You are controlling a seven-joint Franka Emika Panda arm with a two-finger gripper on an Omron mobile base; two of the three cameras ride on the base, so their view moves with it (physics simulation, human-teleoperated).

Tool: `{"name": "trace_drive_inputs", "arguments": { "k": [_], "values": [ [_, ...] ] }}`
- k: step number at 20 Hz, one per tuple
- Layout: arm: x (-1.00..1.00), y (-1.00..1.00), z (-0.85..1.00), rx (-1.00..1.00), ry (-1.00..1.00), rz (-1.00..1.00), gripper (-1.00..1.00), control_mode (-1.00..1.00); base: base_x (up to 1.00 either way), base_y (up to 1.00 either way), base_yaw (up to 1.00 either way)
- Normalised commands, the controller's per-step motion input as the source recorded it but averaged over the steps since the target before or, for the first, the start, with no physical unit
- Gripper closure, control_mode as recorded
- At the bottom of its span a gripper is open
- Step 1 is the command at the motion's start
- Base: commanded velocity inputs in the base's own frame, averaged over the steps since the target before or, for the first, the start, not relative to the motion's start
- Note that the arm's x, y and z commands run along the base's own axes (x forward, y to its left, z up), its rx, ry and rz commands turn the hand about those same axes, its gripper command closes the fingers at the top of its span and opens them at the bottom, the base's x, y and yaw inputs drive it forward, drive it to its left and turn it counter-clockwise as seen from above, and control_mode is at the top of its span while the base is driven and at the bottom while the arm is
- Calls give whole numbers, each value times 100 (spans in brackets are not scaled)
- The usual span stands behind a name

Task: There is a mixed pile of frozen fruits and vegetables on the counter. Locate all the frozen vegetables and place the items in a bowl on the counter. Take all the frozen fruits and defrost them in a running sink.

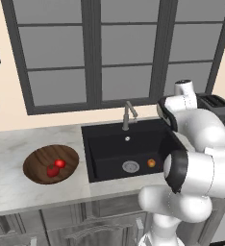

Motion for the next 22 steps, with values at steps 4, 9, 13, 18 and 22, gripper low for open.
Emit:
{"name": "trace_drive_inputs", "arguments": {
  "k": [4, 9, 13, 18, 22],
  "values": [
    [-30, -30, 2, 1, 0, -8, -100, -100, 0, 0, 0],
    [-21, -34, 4, 0, 0, -9, -100, -100, 0, 0, 0],
    [-16, -39, 5, 1, 0, -9, -100, -100, 0, 0, 0],
    [-18, -40, 5, 1, 0, -8, -100, -100, 0, 0, 0],
    [-17, -38, 0, 2, 0, -4, -100, -100, 0, 0, 0]
  ]
}}
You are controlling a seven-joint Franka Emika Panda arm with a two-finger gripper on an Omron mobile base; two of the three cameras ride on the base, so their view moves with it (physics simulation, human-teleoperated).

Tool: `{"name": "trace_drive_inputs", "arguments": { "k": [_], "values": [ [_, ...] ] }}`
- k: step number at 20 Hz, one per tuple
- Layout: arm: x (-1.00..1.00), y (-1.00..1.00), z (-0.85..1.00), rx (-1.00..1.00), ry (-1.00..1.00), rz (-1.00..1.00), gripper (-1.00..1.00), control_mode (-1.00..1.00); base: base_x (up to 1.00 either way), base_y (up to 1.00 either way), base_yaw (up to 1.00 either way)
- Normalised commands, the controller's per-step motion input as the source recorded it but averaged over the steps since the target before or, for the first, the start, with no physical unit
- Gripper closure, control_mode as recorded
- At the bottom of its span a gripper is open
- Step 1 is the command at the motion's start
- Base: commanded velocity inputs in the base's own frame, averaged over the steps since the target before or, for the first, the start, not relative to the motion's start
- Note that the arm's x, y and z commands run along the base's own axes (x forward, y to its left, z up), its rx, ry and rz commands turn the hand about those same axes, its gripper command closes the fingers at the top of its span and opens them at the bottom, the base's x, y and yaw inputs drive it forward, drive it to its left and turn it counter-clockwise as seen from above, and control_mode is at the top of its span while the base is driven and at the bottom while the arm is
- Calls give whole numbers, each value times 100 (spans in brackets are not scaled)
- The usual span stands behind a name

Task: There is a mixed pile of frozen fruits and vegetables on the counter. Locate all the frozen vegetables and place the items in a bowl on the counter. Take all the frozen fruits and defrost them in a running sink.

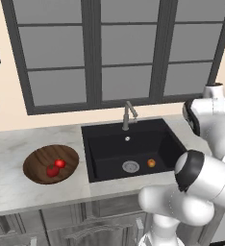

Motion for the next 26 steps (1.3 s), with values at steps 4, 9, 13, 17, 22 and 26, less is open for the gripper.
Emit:
{"name": "trace_drive_inputs", "arguments": {
  "k": [4, 9, 13, 17, 22, 26],
  "values": [
    [-8, -37, 0, 1, 0, -2, -100, -100, 0, 0, 0],
    [-2, -36, 0, 8, 0, 0, -100, -100, 0, 0, 0],
    [-3, -27, 0, 9, -1, 0, -100, -100, 0, 0, 0],
    [-3, -29, 0, 8, 0, 0, -100, -100, 0, 0, 0],
    [-3, -24, -5, 2, 0, 0, -100, -100, 0, 0, 0],
    [-4, -19, -8, 0, 0, 0, -100, -100, 0, 0, 0]
  ]
}}
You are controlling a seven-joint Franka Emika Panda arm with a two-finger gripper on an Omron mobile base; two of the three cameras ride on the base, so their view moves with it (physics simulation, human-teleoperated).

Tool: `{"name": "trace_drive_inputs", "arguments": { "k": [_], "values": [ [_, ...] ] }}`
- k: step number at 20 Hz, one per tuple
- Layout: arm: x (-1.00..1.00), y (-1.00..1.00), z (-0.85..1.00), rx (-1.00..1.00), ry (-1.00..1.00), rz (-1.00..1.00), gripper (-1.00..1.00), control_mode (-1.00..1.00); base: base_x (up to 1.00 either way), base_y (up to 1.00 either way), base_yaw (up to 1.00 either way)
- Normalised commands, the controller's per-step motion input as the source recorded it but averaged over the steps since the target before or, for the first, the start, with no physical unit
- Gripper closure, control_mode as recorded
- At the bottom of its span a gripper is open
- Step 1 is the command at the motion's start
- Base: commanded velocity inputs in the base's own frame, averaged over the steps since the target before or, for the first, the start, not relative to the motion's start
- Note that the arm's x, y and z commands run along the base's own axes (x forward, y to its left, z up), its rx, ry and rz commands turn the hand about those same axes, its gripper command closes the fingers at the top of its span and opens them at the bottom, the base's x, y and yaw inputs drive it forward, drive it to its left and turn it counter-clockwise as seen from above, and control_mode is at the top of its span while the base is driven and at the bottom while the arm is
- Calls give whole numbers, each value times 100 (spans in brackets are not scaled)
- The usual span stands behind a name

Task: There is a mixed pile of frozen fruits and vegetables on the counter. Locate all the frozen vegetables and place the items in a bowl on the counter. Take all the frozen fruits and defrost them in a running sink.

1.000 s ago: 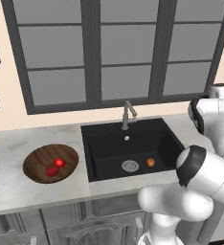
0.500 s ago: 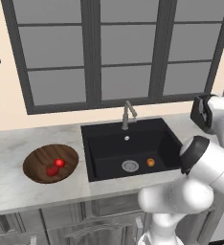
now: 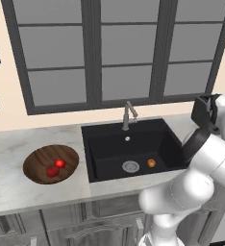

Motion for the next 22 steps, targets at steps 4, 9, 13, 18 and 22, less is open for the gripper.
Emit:
{"name": "trace_drive_inputs", "arguments": {
  "k": [4, 9, 13, 18, 22],
  "values": [
    [-3, -15, -13, 0, 0, 0, -100, -100, 0, 0, 0],
    [-1, -14, -11, 0, -1, 0, -100, -100, 0, 0, 0],
    [0, -14, -10, 0, -4, 0, -100, -100, 0, 0, 0],
    [0, -18, -7, 0, -3, 0, -100, -100, 0, 0, 0],
    [0, -19, -9, 0, -1, 0, -100, -100, 0, 0, 0]
  ]
}}
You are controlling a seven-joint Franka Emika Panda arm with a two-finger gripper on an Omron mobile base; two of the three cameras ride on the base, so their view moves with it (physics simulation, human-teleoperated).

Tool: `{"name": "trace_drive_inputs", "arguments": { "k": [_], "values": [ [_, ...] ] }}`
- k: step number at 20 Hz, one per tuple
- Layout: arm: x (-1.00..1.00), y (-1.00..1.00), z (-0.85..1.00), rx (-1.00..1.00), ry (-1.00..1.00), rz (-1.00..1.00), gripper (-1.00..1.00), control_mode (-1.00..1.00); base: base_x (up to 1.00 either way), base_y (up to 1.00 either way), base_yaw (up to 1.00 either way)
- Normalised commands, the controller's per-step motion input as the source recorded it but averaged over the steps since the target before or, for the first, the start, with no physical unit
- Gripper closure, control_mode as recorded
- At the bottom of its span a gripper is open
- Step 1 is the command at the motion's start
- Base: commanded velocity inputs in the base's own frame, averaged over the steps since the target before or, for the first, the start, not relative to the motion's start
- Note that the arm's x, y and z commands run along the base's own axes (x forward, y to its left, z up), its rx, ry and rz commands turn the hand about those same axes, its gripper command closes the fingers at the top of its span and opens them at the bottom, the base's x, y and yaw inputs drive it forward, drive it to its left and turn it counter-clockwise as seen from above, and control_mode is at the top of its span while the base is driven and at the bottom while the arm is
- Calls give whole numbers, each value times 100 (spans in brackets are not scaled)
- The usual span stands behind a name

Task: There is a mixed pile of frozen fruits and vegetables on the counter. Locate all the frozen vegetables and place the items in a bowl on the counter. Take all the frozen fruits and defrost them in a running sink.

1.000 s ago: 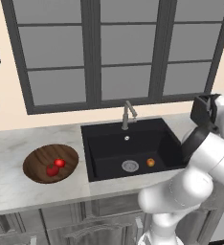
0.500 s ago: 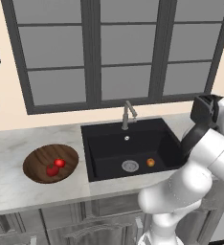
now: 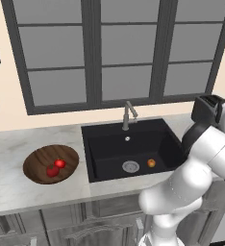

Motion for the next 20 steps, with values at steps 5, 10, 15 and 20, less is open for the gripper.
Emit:
{"name": "trace_drive_inputs", "arguments": {
  "k": [5, 10, 15, 20],
  "values": [
    [-2, -18, -17, 0, 0, 0, -100, -100, 0, 0, 0],
    [-5, -19, -16, 0, 0, 0, -100, -100, 0, 0, 0],
    [-1, -18, -12, 0, 0, 0, -100, -100, 0, 0, 0],
    [0, -18, -13, 2, 0, 0, -100, -100, 0, 0, 0]
  ]
}}
